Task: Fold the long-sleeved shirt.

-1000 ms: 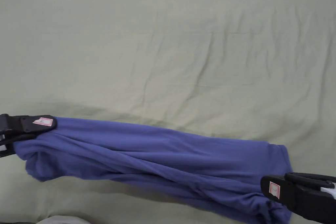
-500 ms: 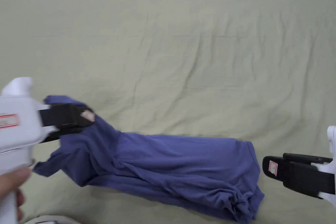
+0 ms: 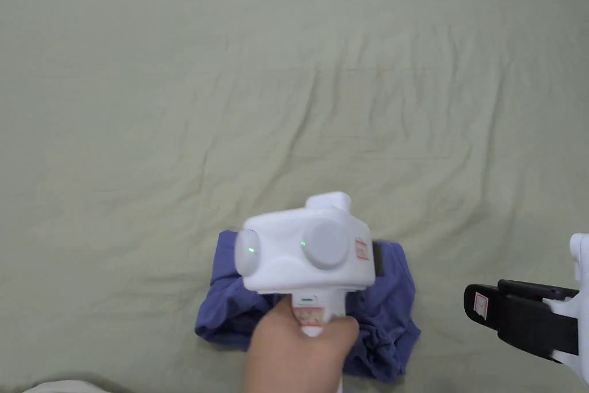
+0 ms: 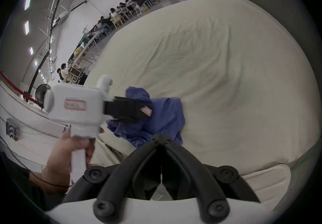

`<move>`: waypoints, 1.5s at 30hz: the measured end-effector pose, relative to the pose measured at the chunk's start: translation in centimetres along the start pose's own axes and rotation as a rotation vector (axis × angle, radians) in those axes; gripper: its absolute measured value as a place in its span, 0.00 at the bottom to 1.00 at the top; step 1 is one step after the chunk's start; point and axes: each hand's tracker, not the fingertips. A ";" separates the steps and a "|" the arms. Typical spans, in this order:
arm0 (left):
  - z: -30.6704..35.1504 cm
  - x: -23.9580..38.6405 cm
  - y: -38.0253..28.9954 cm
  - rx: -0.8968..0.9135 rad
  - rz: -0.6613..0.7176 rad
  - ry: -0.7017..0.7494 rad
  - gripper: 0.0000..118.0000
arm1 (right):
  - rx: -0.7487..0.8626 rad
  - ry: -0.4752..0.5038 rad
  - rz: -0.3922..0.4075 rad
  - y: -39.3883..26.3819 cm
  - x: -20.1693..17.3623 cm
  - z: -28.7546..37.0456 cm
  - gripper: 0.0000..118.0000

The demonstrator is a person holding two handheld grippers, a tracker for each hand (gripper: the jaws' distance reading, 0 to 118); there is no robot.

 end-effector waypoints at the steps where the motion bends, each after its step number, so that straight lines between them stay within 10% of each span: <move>1: -0.9 0.4 -0.4 0.003 -0.003 0.017 0.07 | 0.001 -0.002 -0.004 -0.2 0.3 0.2 0.02; 2: -1.8 0.7 -0.7 0.003 -0.002 0.018 0.18 | 0.002 -0.004 -0.007 -0.4 0.5 0.4 0.02; 3: -2.3 0.7 -0.9 0.004 0.008 0.012 0.61 | 0.003 -0.007 -0.009 -0.5 0.7 0.5 0.02; 5: -2.5 0.6 -1.2 0.003 0.019 -0.157 1.00 | 0.001 -0.012 -0.016 -0.7 1.1 0.4 0.02; 12: 7.4 -2.3 -0.3 0.063 0.046 -0.451 1.00 | 0.033 0.040 -0.066 -0.7 1.6 0.3 0.02; 14: 11.1 -5.9 0.1 0.167 0.090 -0.412 0.66 | 0.038 0.057 -0.081 -0.6 1.8 0.3 0.02; 15: 12.4 -7.4 0.3 0.238 0.074 -0.311 0.07 | 0.037 0.059 -0.084 -0.7 1.8 0.2 0.02; 16: 13.3 -8.9 0.3 0.301 0.073 -0.174 0.00 | 0.036 0.059 -0.085 -0.7 1.8 0.1 0.02; 21: 10.3 -14.0 0.1 0.267 0.061 0.140 0.00 | 0.010 0.061 -0.106 -1.3 1.9 -0.8 0.02; 37: 0.4 3.3 -7.9 0.087 -0.433 0.042 0.00 | 0.006 -0.005 -0.135 -1.8 2.7 0.7 0.02; 45: 0.3 4.2 -6.9 -0.022 -0.357 -0.240 0.00 | 0.063 -0.005 -0.106 -0.5 1.7 2.0 0.02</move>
